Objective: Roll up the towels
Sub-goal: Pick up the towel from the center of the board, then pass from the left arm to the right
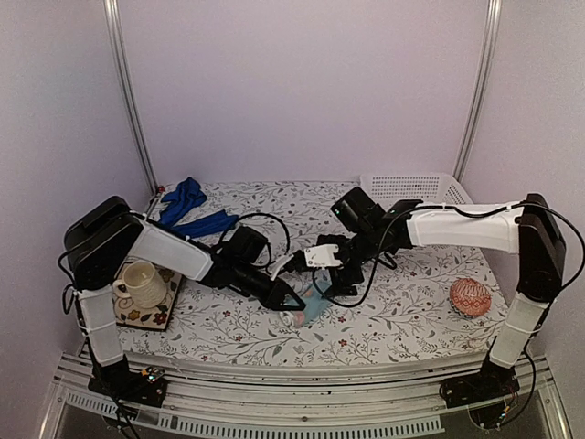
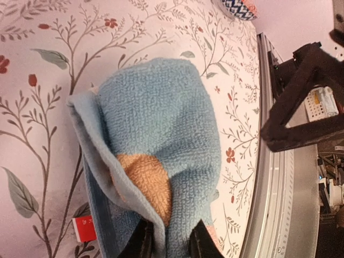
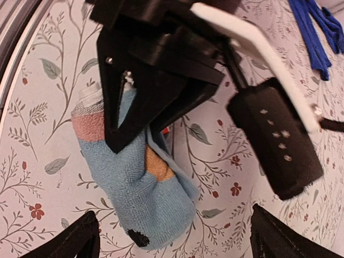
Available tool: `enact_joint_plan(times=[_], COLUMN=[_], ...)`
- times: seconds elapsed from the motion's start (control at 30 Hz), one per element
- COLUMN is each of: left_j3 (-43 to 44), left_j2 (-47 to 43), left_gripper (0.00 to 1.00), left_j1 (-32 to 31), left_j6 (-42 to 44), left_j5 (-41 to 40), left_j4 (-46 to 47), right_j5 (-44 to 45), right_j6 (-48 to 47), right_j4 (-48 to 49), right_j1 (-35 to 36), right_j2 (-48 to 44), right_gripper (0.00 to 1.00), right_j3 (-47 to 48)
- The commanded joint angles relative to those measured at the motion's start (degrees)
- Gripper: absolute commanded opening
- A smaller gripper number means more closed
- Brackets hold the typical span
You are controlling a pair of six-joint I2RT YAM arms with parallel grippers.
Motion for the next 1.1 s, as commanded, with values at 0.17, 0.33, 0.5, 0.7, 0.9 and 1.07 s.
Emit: enact_joint_plan(times=[0.17,0.33,0.5,0.7,0.9,1.07], left_j3=[-4.2,-3.2,-1.4,-2.0,-0.7,1.7], left_j2=[-5.0,-3.1,-1.1,-3.5,-6.1,-5.2], left_gripper=[0.0,0.0,0.0,0.0,0.0,0.0], left_j1=[-1.4,-2.4,-5.1,-5.3,-6.1,-7.7], left_j6=[-10.2,-12.8,-14.0,-15.8,-15.4,-15.0], left_j5=[-4.4,-6.3,-11.1,-20.6,-28.2,-30.3], left_j4=[19.5,23.7,23.2,21.7,17.4,15.9], right_j5=[12.3,8.4,0.6,-8.4,-4.2,2.9], right_j6=[36.6,55.6,64.6,77.0,94.1,99.3], right_j4=[15.5,19.5,21.0,28.1,36.7,37.3], right_j1=[-2.6,-7.4,-8.3,-8.3,-7.8,-4.6], right_j2=[-16.0,-23.4,-27.7,-28.3,-32.3,-29.5], right_gripper=[0.99,0.99,0.99,0.99,0.99,0.99], right_j3=[-9.8,-15.2,-20.4,-29.6,-37.8,-37.2])
